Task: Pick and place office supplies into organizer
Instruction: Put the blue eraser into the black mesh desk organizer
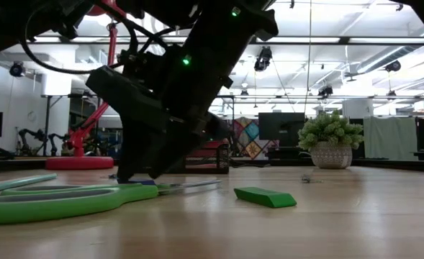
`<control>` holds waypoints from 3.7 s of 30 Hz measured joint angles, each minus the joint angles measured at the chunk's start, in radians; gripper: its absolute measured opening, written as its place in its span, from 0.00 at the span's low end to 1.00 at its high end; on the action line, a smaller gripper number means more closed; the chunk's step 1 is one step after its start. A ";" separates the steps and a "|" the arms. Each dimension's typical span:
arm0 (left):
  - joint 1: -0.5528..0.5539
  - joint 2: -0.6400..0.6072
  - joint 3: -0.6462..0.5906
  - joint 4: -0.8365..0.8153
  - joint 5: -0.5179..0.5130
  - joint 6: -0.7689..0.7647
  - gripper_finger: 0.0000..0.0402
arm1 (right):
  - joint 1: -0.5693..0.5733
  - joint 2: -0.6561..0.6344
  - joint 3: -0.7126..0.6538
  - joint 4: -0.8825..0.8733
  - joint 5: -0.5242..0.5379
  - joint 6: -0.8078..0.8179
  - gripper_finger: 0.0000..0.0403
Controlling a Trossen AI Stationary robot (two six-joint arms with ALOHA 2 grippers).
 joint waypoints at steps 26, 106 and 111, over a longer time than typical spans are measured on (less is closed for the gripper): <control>0.000 0.000 0.000 0.000 0.000 0.000 0.39 | 0.005 -0.007 -0.024 -0.078 -0.093 -0.152 0.32; 0.000 0.000 0.000 0.000 0.000 0.000 0.39 | -0.056 -0.050 -0.027 0.023 -0.149 -0.378 0.37; 0.000 -0.001 0.000 0.000 0.000 0.000 0.39 | -0.071 -0.032 -0.027 0.074 -0.149 -0.384 0.53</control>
